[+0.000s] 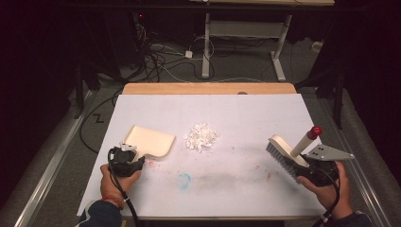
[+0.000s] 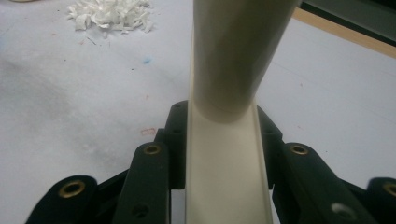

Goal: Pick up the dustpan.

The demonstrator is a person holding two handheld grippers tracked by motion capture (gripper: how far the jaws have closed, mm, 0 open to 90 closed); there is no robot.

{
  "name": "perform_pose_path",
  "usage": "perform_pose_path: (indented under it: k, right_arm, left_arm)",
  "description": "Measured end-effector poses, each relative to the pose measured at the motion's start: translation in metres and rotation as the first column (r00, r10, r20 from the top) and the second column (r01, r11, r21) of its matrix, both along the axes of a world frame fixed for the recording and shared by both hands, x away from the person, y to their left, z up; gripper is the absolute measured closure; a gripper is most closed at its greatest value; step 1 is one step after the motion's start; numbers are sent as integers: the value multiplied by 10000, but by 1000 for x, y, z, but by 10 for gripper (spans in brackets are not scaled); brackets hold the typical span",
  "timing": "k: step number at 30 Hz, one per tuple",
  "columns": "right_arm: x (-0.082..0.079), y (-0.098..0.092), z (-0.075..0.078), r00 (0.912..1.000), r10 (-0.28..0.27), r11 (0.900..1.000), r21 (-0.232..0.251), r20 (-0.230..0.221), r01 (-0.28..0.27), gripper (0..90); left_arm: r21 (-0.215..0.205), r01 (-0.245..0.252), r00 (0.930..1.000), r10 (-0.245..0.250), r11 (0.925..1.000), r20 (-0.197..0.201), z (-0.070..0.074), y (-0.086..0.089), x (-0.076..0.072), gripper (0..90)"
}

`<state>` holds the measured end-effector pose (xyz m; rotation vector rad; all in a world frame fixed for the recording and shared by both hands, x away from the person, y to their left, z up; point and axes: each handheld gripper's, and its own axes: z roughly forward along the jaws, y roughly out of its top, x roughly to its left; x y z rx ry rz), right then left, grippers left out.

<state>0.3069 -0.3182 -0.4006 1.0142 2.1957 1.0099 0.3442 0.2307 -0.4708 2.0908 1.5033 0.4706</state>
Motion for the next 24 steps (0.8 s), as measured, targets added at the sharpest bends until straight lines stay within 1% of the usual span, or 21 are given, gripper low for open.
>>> perform_pose_path:
  k: [3, 4, 7, 9, 14, 15, 16, 18, 20, 21, 22, 23, 24]
  right_arm:
    - [0, 1, 0, 10000, 23, 10000, -4, 2, -23, 677]
    - [0, 0, 0, 10000, 34, 10000, -13, 6, -34, 677]
    - [0, 0, 0, 10000, -17, 10000, 2, 26, 17, 677]
    - [0, -1, 0, 10000, -12, 10000, 21, 30, 12, 677]
    - [0, 0, 0, 10000, -30, 10000, 24, 54, 30, 677]
    - [0, -1, 0, 10000, -20, 10000, 18, 64, 20, 677]
    - [1, -1, 0, 10000, -49, 10000, 37, 86, 48, 677]
    - [1, -1, 0, 9999, -72, 10000, 53, 83, 71, 677]
    - [3, -1, 0, 9999, -116, 9999, 81, 41, 116, 677]
    - [3, -1, 0, 9999, -109, 9999, 76, 19, 109, 677]
    - [4, -1, 0, 9999, -103, 9999, 49, 41, 103, 677]
    - [5, 0, 0, 9999, -124, 9999, 39, 26, 124, 677]
    - [7, 1, 0, 9999, -136, 9999, 21, 24, 136, 677]
  left_arm:
    - [152, 261, 9995, -258, 9995, -160, 3, 1, 2, 636]
    - [312, 441, 9988, -433, 9985, -242, 6, 2, 3, 636]
    - [319, 545, 9981, -536, 9980, -288, 8, 5, 4, 637]
    - [478, 763, 9965, -745, 9959, -392, 11, 7, 4, 637]
    - [583, 1104, 9927, -1072, 9922, -546, 16, 11, 3, 636]
    - [734, 1303, 9900, -1258, 9887, -632, 20, 12, 3, 637]
    - [721, 1430, 9878, -1377, 9871, -733, 21, 13, 3, 636]
    - [738, 1509, 9866, -1455, 9858, -741, 24, 14, 3, 636]
    - [1020, 1755, 9824, -1675, 9792, -828, 29, 15, 3, 636]
    - [983, 1845, 9806, -1764, 9779, -854, 32, 15, 3, 636]
    - [1092, 2135, 9735, -2020, 9708, -1074, 36, 14, 5, 636]
    - [1153, 2260, 9703, -2131, 9673, -1144, 38, 14, 6, 636]
    - [1153, 2260, 9703, -2131, 9673, -1144, 38, 14, 6, 636]
